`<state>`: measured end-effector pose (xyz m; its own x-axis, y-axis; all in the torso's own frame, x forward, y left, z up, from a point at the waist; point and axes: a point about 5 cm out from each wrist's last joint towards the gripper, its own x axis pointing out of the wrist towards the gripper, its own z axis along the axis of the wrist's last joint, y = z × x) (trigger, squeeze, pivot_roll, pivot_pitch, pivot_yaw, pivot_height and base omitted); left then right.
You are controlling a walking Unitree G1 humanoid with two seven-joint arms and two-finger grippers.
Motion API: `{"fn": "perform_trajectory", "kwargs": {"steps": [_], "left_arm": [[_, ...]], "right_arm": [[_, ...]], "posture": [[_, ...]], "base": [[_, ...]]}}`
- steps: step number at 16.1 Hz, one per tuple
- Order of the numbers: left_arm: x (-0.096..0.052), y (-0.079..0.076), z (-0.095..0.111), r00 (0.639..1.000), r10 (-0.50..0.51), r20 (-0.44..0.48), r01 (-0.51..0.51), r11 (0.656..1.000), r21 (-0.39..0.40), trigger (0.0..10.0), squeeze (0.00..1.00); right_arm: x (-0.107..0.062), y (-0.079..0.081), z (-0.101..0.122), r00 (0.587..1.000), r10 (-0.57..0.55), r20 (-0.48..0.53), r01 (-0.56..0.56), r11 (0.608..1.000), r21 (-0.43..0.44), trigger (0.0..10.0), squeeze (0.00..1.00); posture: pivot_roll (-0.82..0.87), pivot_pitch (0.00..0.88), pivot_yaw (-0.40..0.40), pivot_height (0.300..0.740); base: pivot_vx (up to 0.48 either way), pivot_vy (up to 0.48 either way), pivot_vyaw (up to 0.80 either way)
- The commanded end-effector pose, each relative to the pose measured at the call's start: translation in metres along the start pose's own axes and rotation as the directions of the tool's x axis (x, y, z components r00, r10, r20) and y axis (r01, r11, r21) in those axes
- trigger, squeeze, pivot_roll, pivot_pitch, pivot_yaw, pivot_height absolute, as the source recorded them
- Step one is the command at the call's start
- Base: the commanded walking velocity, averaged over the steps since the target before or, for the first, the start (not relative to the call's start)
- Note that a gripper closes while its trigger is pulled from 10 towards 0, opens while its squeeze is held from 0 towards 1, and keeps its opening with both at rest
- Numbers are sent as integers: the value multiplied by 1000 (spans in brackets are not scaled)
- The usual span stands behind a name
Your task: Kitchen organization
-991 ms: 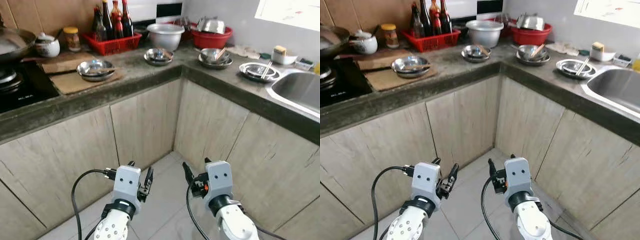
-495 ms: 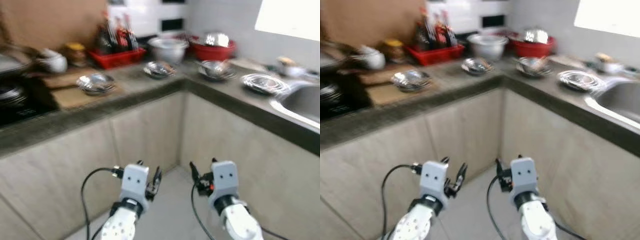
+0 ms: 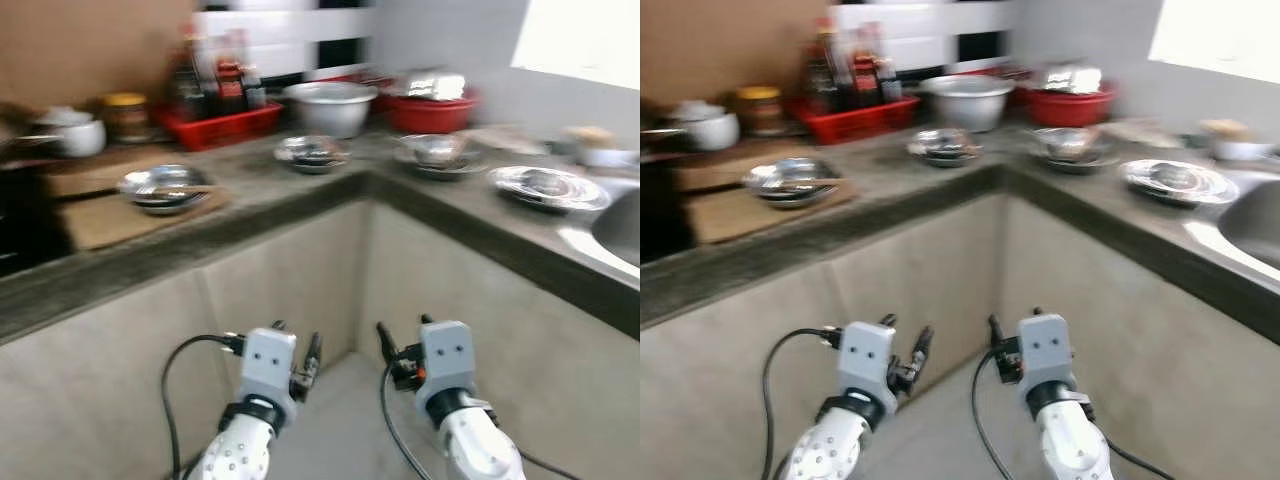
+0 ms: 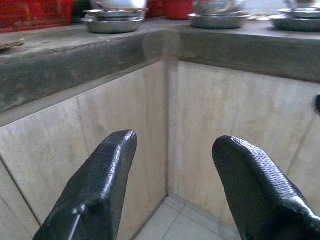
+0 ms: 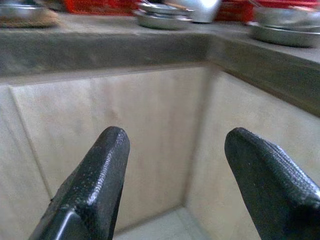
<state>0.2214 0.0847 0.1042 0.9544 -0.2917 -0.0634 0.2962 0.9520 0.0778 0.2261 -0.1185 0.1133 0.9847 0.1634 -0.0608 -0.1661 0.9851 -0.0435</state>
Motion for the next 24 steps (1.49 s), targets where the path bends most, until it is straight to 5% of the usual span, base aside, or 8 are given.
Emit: {"fn": "perform_trajectory", "kwargs": {"steps": [1, 13, 18, 19, 21, 22, 24], "left_arm": [[-2, 8, -1, 1000, 22, -5, -22, 1000, 16, 10000, 0], [0, 9, -4, 999, 26, -28, -26, 1000, 7, 10000, 0], [-1, 5, -3, 1000, -2, -26, 2, 1000, 1, 10000, 0], [-1, 5, -3, 1000, -6, -24, 6, 1000, -3, 10000, 0], [-2, 3, -2, 999, -29, -22, 28, 1000, -11, 10000, 0], [-3, 2, -2, 999, -38, -25, 38, 999, -12, 10000, 0], [-4, 1, -2, 998, -50, -23, 50, 999, -14, 10000, 0]], "right_arm": [[3, 8, 7, 999, 31, 32, -31, 999, 16, 10000, 0], [13, 2, 11, 999, 19, 48, -19, 1000, 6, 10000, 0], [39, -21, 21, 993, -80, 84, 83, 996, -26, 10000, 12], [42, -26, 22, 991, -103, 91, 106, 994, -32, 10000, 1000], [50, -38, 25, 978, -187, 97, 190, 981, -27, 10000, 1000], [52, -40, 24, 974, -209, 93, 211, 977, -13, 10000, 0], [55, -40, 25, 971, -218, 95, 218, 976, 10, 10000, 0]], "posture": [[78, 0, -45, 740], [84, 0, -49, 740], [97, 0, -53, 740], [101, 0, -55, 740], [105, 0, -55, 740], [107, 0, -51, 740], [108, 0, -54, 740]], "base": [[480, 0, 800], [147, 0, 800], [0, 0, 288], [0, 0, 0], [0, 0, 0], [0, 0, 0], [0, 0, 0]]}}
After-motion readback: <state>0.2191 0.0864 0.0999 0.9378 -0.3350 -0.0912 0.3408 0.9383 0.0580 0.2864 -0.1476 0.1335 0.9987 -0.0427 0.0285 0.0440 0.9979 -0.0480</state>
